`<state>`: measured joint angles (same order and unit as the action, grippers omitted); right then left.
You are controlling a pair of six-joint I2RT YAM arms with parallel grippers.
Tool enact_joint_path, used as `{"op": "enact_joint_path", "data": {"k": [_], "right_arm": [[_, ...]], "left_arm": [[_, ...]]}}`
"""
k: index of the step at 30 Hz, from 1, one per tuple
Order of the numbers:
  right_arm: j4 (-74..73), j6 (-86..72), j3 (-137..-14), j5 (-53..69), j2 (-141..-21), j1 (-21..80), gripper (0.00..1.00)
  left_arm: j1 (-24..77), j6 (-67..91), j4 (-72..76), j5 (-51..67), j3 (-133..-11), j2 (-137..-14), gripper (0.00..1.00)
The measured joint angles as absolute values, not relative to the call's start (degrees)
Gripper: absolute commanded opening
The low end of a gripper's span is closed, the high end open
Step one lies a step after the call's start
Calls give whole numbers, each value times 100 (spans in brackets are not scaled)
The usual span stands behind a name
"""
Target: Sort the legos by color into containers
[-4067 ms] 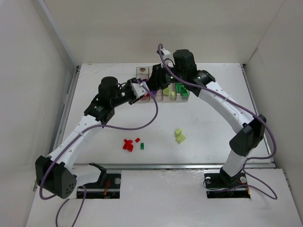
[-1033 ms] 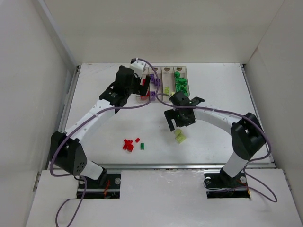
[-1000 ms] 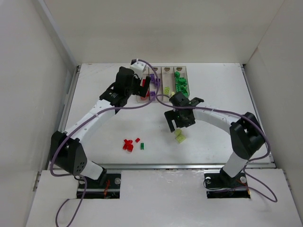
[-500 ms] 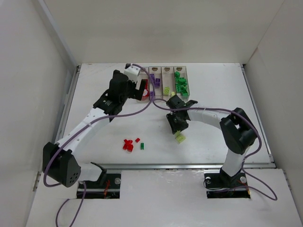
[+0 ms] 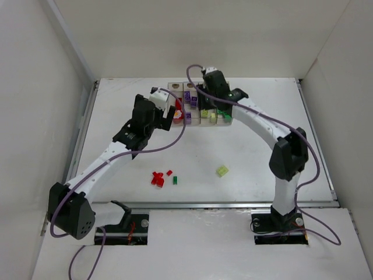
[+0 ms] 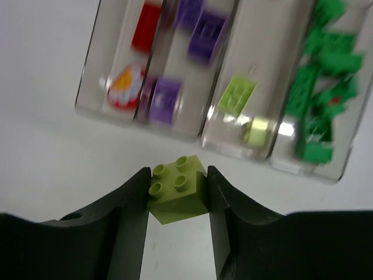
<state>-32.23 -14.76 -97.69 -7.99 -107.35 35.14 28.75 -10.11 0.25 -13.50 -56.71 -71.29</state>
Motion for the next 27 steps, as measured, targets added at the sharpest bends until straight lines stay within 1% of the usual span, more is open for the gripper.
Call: {"op": "enact_joint_path", "data": {"k": [1,2,4,5,6,9,10,12,13,14,18,21,27], "right_arm": [[-3153,-1481,-10204,-930,-11010,3389,0],[-3048,-1474,-10621,-1059,-11303,3269,7],[-2991,-1472,-11378,-1227,-11931,3046,12],[-2976,-1470,-11716,-1293,-12252,2950,17],[-2967,-1448,-11979,-1345,-12547,2851,32],[-3076,-1424,-12414,-1439,-13218,2635,58],[-3111,-1411,-12477,-1457,-13384,2582,75],[-3216,-1323,-12532,-1437,-13603,2530,88],[-3260,-1291,-12540,-1411,-13659,2519,98],[-3301,-1260,-12543,-1380,-13690,2519,100],[-3334,-1138,-12573,-1306,-13622,2554,100],[-3310,-1066,-12267,-1260,-13207,2558,100],[-3450,-600,-10134,-836,-10986,2679,100]], "left_arm": [[2875,-1026,14,-1382,-5649,-7072,100],[2875,-1039,49,-1406,-5621,-7006,100],[2840,-1059,86,-1441,-5544,-6862,100],[2814,-1066,108,-1441,-5489,-6788,100],[2786,-1070,102,-1444,-5437,-6726,100],[2679,-1074,106,-1457,-5288,-6608,100],[2644,-1076,99,-1463,-5238,-6589,100],[2617,-1087,58,-1468,-5194,-6580,100],[2617,-1090,49,-1459,-5183,-6580,100],[2617,-1090,40,-1457,-5179,-6580,100],[2617,-1092,43,-1411,-5177,-6580,100],[2617,-1092,58,-1369,-5177,-6580,100],[2617,-1094,119,-1352,-5131,-6580,100]]}}
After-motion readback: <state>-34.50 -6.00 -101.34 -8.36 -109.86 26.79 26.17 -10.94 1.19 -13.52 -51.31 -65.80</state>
